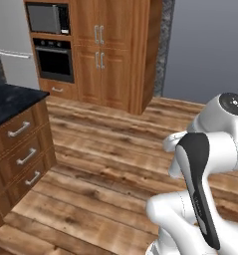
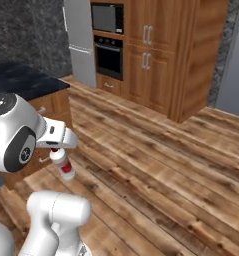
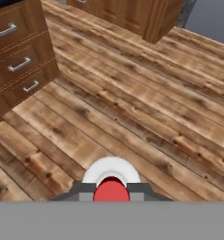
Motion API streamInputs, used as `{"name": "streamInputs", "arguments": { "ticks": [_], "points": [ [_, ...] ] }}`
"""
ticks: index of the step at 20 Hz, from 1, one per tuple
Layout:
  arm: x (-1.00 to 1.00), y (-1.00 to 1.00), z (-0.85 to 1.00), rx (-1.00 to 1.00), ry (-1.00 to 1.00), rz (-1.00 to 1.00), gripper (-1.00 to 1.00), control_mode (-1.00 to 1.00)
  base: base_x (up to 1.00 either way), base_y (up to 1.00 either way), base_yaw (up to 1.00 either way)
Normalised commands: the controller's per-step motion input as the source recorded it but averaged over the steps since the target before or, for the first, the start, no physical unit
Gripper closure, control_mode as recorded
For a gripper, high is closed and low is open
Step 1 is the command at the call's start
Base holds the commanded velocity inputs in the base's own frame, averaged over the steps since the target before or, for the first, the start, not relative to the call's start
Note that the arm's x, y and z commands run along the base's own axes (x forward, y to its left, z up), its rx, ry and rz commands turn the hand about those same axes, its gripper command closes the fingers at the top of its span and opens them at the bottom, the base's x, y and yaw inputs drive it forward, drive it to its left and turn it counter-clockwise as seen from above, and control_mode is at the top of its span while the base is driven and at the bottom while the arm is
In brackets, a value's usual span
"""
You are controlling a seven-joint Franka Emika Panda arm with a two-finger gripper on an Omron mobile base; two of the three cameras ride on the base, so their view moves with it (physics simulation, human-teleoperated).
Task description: Move the drinks to the dining counter.
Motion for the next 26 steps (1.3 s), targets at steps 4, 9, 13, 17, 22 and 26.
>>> {"name": "streamInputs", "arguments": {
  "ticks": [4,9,13,17,22,26],
  "points": [
    [0.0,0.0,0.0,0.0,0.0,0.0,1.0,1.0,0.0,0.03,0.36],
    [0.0,0.0,0.0,0.0,0.0,0.0,1.0,1.0,0.01,0.01,0.33],
    [0.0,0.0,0.0,0.0,0.0,0.0,1.0,1.0,0.11,0.0,0.3],
    [0.0,0.0,0.0,0.0,0.0,0.0,1.0,1.0,0.23,0.0,0.27],
    [0.0,0.0,0.0,0.0,0.0,0.0,1.0,1.0,0.31,0.04,0.25],
    [0.0,0.0,0.0,0.0,0.0,0.0,1.0,1.0,0.4,0.09,0.24]
  ]
}}
